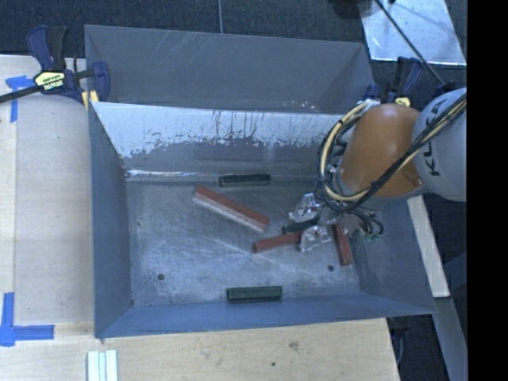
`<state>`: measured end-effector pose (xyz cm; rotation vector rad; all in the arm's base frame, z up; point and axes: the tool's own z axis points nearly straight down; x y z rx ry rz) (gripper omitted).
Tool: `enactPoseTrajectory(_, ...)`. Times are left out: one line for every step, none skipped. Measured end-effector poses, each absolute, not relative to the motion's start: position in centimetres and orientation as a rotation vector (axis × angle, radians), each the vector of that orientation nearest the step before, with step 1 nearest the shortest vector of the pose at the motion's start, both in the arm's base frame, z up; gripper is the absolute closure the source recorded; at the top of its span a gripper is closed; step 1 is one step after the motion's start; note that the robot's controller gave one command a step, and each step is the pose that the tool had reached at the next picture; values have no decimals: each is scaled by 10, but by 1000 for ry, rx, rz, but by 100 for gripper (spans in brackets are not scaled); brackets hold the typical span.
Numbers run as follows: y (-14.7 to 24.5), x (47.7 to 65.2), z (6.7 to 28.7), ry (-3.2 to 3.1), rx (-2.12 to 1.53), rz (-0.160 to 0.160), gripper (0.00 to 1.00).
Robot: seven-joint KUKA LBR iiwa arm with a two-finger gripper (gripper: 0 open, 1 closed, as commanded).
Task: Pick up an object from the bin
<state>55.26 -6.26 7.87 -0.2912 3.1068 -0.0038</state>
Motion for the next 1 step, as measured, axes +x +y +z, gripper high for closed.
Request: enactPoseTrajectory(-59, 548, 263, 3095, -464, -4, 100)
